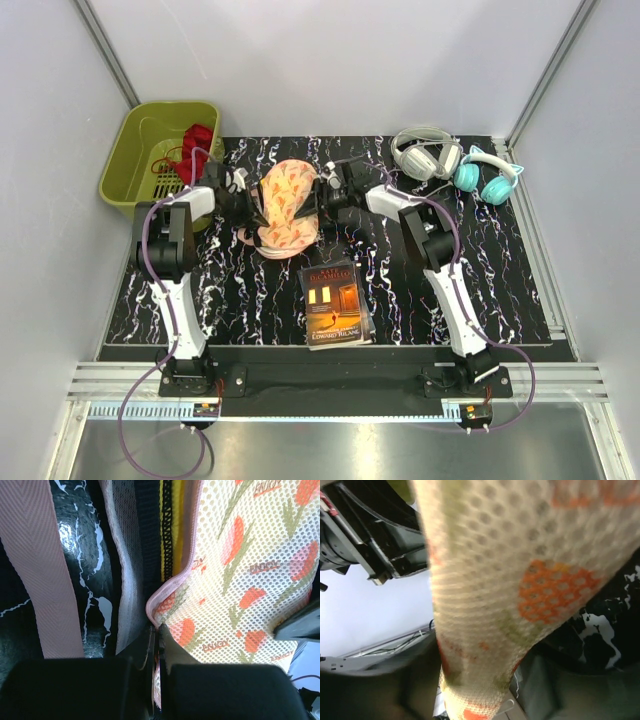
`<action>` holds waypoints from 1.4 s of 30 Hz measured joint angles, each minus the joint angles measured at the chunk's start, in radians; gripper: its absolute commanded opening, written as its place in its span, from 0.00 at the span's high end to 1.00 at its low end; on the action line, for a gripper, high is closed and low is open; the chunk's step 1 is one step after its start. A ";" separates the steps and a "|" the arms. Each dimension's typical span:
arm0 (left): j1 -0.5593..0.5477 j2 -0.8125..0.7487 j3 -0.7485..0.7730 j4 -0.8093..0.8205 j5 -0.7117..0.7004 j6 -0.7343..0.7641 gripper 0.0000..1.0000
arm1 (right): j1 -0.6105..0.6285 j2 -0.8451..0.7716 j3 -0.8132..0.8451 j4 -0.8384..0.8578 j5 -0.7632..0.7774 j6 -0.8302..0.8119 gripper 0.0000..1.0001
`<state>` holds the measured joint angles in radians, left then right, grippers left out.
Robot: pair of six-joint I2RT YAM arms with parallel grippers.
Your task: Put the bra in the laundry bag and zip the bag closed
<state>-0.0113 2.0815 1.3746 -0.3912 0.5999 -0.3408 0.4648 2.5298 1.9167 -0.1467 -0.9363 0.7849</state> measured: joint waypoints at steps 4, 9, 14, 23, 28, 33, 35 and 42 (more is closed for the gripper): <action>0.004 0.000 -0.001 0.005 0.021 0.002 0.93 | 0.010 0.000 -0.072 0.098 -0.018 0.070 0.66; 0.004 -0.016 -0.003 0.003 -0.006 0.001 0.54 | 0.012 0.000 -0.120 0.225 -0.011 0.194 0.87; -0.001 -0.154 -0.032 -0.007 -0.138 -0.006 0.04 | 0.021 -0.016 -0.159 0.248 0.070 0.275 0.94; -0.169 -0.585 -0.194 0.075 -0.344 -0.077 0.11 | 0.022 -0.164 -0.306 0.228 0.323 0.338 0.94; -0.228 -0.564 -0.269 0.089 -0.328 -0.159 0.14 | 0.019 -0.253 -0.394 0.225 0.472 0.375 0.93; -0.253 -0.453 -0.270 0.092 -0.302 -0.175 0.12 | 0.014 -0.267 -0.412 0.200 0.528 0.439 0.92; -0.258 -0.400 -0.253 0.097 -0.282 -0.181 0.08 | 0.013 -0.278 -0.423 0.181 0.559 0.475 0.91; -0.285 -0.385 -0.268 0.156 -0.278 -0.214 0.39 | 0.013 -0.307 -0.415 0.094 0.647 0.613 0.92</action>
<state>-0.2962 1.6966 1.1065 -0.2348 0.3218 -0.5545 0.4778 2.2230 1.5013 -0.0528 -0.2890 1.3979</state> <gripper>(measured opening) 0.836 0.113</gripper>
